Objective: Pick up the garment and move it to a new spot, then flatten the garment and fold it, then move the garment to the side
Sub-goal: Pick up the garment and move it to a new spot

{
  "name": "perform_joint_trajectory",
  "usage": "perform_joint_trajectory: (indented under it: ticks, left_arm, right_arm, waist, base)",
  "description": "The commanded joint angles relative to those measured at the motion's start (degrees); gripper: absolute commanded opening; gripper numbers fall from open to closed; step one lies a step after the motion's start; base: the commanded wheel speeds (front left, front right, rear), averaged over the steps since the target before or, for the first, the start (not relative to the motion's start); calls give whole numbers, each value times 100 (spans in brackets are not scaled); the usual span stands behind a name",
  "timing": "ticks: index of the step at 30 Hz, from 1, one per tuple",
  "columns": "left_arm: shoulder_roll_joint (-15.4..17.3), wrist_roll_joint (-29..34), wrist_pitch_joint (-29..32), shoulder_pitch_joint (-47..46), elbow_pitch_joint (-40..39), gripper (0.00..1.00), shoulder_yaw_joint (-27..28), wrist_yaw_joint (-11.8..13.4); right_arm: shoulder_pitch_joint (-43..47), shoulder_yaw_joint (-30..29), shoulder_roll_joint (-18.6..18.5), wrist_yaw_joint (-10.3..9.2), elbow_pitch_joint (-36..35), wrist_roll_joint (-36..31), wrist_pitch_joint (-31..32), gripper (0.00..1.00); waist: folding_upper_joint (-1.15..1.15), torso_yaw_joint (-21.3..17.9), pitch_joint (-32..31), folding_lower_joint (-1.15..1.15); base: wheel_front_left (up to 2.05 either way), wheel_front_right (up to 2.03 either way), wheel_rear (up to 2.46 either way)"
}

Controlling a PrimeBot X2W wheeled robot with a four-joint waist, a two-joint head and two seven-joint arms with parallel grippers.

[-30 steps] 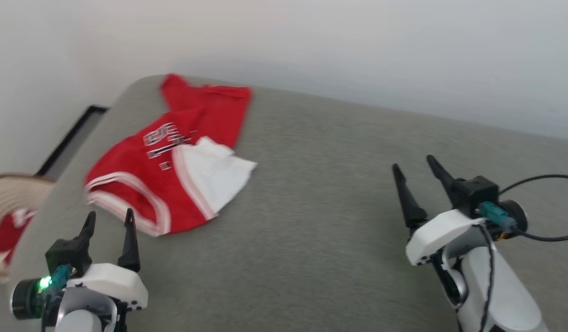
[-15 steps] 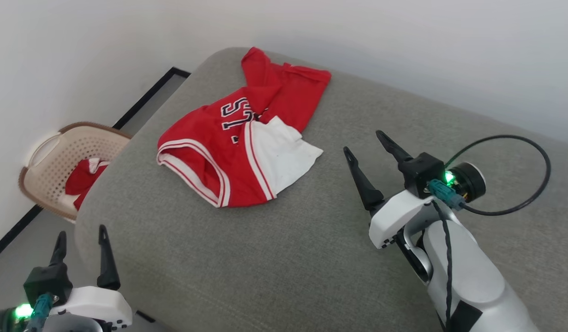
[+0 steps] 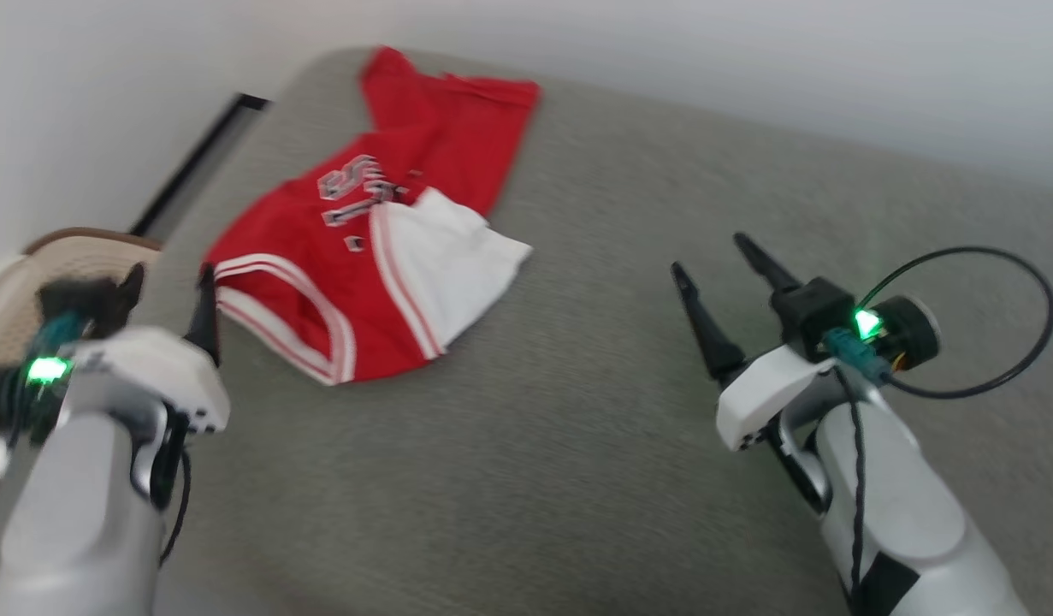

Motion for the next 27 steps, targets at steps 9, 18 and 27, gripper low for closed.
perform_joint_trajectory:
  ticks: [9,18,27]
  left_arm:
    - [1091,-2785,2345,-1174,856,100,-1575,-23]
    - [1559,-4107,3468,-1499,1207,100,-2178,-25]
    - [1553,-4681,3417,-1424,1176,0,-2737,-39]
  right_arm:
    - [-416,-225,10,-6,-47,-298,-28,100]
    - [-683,-178,81,-6,-173,-490,-29,100]
    - [-737,-219,137,-6,-304,-584,-29,100]
  waist:
    - [0,-1264,1295,0]
    - [0,-1669,1845,0]
    - [0,-1728,1878,0]
  base:
    - [0,0,0]
    - [0,0,0]
    - [0,0,0]
